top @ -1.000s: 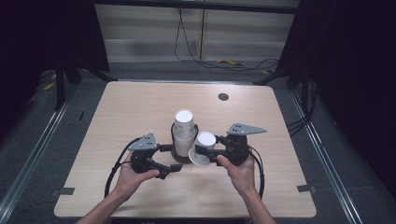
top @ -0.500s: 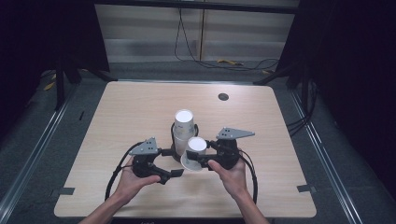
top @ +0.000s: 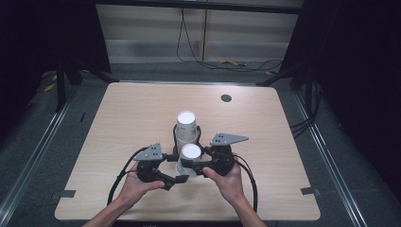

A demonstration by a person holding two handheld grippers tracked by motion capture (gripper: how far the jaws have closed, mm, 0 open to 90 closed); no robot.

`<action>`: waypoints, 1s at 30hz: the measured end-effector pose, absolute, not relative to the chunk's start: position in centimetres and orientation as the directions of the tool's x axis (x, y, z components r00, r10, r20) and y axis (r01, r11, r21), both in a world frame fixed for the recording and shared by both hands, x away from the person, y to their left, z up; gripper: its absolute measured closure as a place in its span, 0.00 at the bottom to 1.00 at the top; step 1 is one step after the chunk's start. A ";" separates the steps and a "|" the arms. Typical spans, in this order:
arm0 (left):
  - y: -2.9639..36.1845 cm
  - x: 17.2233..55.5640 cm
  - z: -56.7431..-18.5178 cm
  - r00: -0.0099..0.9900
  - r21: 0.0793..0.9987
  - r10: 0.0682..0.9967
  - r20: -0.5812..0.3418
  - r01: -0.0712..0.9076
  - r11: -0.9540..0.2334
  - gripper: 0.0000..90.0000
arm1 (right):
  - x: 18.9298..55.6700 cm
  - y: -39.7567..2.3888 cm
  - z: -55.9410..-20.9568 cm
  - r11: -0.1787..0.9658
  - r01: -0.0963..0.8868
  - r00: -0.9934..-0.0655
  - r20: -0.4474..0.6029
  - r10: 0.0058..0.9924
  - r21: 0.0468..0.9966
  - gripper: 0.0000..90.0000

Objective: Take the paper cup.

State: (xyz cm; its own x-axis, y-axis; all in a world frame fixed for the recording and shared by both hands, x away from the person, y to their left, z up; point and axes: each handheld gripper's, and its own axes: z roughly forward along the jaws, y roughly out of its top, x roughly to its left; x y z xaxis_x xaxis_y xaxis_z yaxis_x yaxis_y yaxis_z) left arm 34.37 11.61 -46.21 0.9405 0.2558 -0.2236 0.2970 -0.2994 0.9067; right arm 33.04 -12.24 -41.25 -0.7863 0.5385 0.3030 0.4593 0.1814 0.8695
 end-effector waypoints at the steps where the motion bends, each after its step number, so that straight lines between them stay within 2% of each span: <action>1: 11.5 34.3 -46.2 0.941 0.906 0.255 -0.224 0.297 -0.301 0.20 | 33.0 -12.0 -41.3 0.177 0.461 -0.789 0.310 0.531 0.870 0.38; 11: 11.3 34.2 -46.6 0.937 0.909 0.265 -0.227 0.302 -0.289 0.18 | 33.0 -11.3 -41.9 0.189 0.469 -0.791 0.316 0.525 0.863 0.38; 17: 11.0 34.1 -46.6 0.936 0.911 0.265 -0.232 0.305 -0.278 0.20 | 32.8 -11.0 -41.9 0.180 0.469 -0.794 0.323 0.516 0.865 0.38; 23: 11.3 33.9 -46.6 0.941 0.913 0.262 -0.213 0.287 -0.289 0.26 | 32.7 -10.6 -42.1 0.193 0.464 -0.799 0.314 0.512 0.864 0.38; 30: 11.6 33.9 -46.4 0.948 0.923 0.262 -0.182 0.256 -0.285 0.29 | 32.7 -10.8 -42.0 0.180 0.461 -0.801 0.320 0.505 0.869 0.37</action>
